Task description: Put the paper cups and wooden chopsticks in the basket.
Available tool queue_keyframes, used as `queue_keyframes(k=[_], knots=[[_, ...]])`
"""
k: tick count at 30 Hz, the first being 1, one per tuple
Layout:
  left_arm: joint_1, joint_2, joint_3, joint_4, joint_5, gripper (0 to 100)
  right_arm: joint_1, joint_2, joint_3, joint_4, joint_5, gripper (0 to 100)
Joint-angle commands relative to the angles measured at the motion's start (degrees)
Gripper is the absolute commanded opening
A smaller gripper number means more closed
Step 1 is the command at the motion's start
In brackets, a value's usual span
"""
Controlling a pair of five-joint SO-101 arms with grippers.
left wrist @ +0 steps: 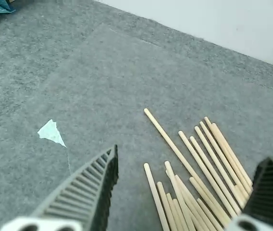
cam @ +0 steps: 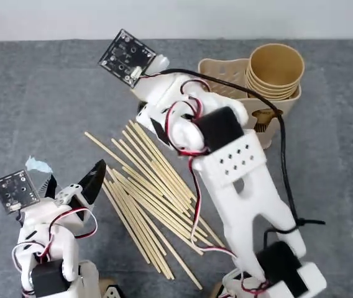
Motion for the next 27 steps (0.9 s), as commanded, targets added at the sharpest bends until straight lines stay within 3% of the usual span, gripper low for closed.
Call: queue_keyframes(k=[1,7,20,27], knots=[[0.1,-0.8,-0.3,0.1,-0.6,41,-0.4,-4.8,-0.5,-3.5,-0.6,0.9],[0.1,-0.8,0.0,0.1,-0.6,41,0.0,-7.0,-0.5,-12.4,-0.4,0.9],[0.1,-0.8,0.6,-0.1,-0.7,41,13.1,-7.3,-0.2,-30.4,-0.9,0.9],[0.1,-0.8,0.7,-0.2,-0.7,41,17.7,-4.1,-0.3,-38.2,-5.8,0.9]])
